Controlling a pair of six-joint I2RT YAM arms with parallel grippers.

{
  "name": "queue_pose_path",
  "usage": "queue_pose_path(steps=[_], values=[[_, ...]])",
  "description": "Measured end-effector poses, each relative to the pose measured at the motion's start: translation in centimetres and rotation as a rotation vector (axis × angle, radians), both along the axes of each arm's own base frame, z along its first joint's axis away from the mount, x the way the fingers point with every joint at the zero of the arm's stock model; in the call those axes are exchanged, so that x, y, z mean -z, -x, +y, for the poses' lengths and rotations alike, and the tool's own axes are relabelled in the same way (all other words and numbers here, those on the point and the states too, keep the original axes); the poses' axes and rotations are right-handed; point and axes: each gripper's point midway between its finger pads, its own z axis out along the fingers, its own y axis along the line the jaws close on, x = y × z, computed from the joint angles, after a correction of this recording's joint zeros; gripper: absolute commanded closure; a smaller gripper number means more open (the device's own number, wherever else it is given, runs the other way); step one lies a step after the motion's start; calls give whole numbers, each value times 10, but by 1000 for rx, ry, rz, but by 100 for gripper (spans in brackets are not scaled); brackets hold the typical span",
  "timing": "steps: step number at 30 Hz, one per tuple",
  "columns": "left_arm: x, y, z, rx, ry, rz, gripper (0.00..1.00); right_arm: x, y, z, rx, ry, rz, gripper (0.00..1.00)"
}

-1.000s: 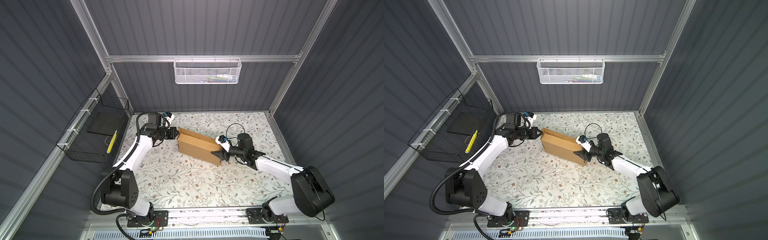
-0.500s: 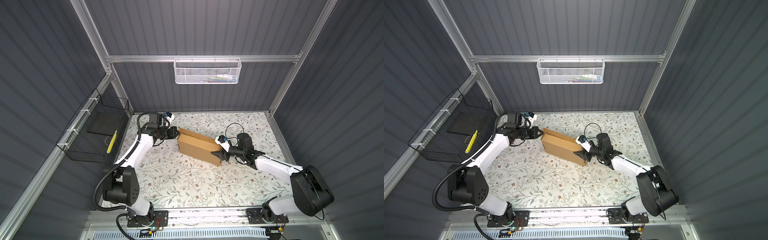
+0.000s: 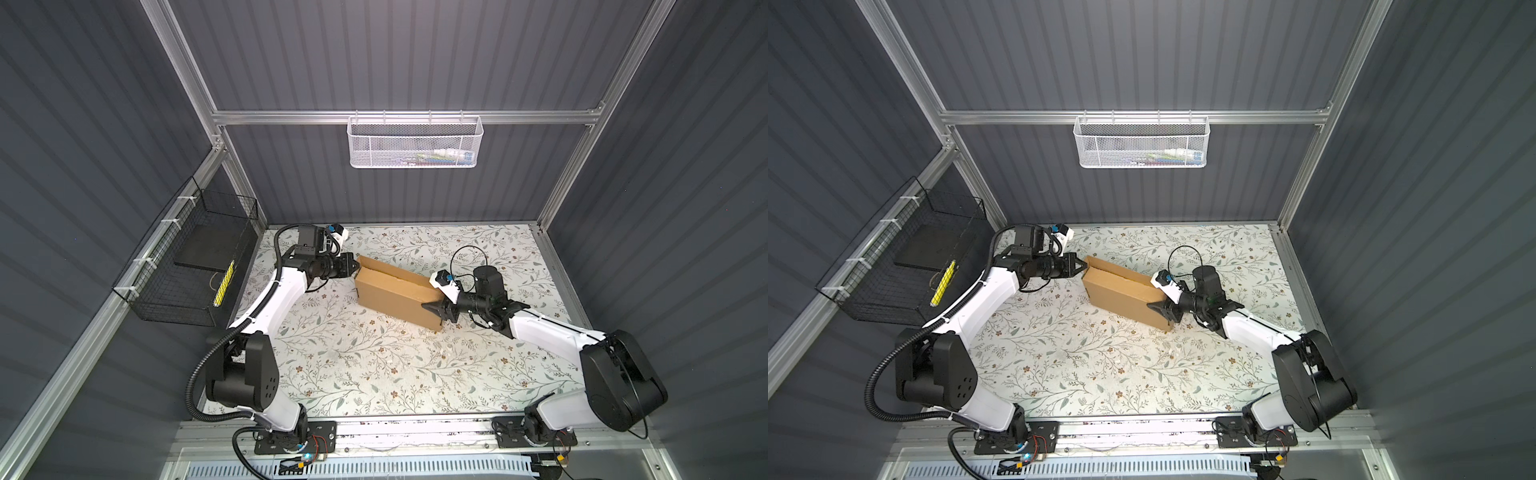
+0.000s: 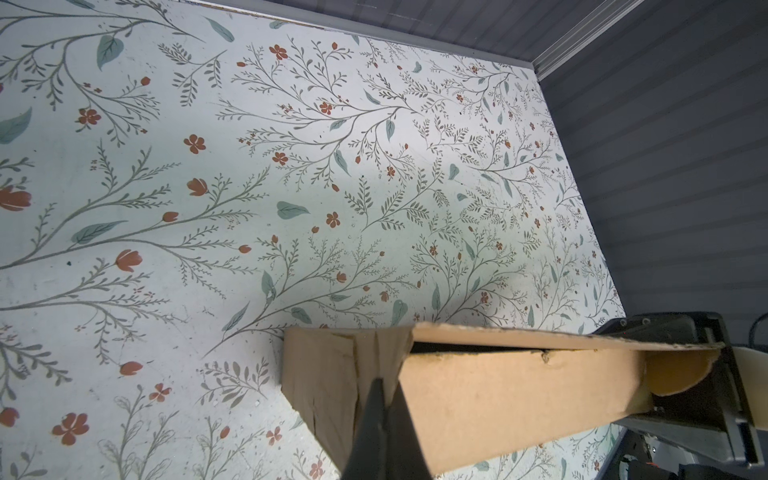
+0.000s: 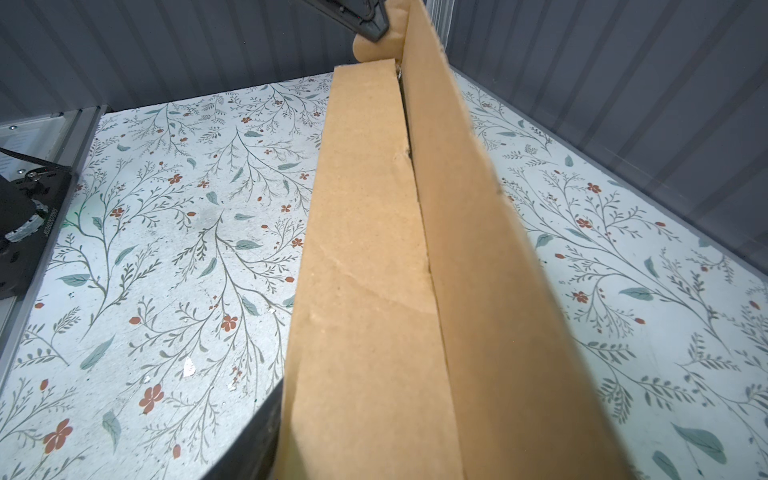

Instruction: Fold the paper box

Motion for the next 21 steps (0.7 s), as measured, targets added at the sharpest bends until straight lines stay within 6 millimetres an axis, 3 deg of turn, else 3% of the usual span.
queue_pose_path(steps=[21], values=[[5, 17, 10, -33, 0, -151, 100, 8, 0, 3, 0, 20, 22, 41]])
